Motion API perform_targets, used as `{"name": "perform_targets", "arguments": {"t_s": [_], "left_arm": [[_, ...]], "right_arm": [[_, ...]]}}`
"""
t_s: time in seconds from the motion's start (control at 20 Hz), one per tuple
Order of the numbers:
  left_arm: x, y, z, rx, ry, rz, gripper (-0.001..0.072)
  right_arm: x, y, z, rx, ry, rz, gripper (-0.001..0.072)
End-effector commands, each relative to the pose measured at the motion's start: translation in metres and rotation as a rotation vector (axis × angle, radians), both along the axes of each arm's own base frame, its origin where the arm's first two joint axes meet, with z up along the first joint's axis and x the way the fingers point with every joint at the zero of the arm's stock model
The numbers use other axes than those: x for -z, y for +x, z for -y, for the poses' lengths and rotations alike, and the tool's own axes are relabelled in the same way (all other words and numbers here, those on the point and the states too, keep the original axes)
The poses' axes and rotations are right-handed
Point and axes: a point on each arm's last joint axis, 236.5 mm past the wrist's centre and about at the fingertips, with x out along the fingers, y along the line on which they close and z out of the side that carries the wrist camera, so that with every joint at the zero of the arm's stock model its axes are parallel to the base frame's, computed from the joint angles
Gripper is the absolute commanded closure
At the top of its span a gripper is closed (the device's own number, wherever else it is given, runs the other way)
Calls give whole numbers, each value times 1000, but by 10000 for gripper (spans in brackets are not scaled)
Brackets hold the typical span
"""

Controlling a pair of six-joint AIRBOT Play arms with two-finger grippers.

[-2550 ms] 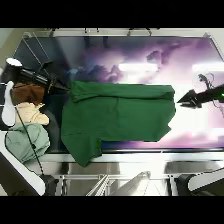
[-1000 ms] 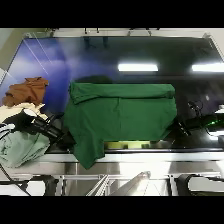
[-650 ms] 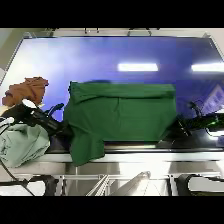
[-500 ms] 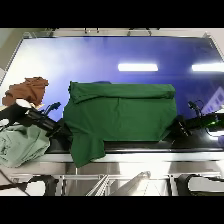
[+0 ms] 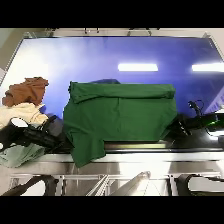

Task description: Fold the shirts.

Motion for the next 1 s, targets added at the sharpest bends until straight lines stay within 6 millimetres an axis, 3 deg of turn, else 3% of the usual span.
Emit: {"name": "perform_targets", "arguments": {"t_s": [0.0, 0.15, 0.35, 0.4, 0.45, 0.7, 0.95], "left_arm": [[26, -2, -9, -8, 109, 36, 371], [31, 29, -8, -106, 118, 120, 371], [25, 66, 18, -174, -43, 150, 389], [27, 69, 22, -169, -74, 140, 661], [28, 70, 25, -161, -97, 126, 689], [30, 67, 28, -119, -131, 86, 689], [30, 72, 18, -160, -129, 89, 688]], "right_arm": [[-4, 0, -1, -4, 9, 4, 697], [-11, 5, -3, 11, 18, 25, 696], [-19, 4, -8, 8, 53, 25, 697], [-20, 3, -9, 3, 59, 23, 697], [-22, 1, -10, -1, 60, 23, 696], [-26, -1, 2, 24, 49, 27, 697], [-8, -45, 38, 52, -31, -165, 697]]}}
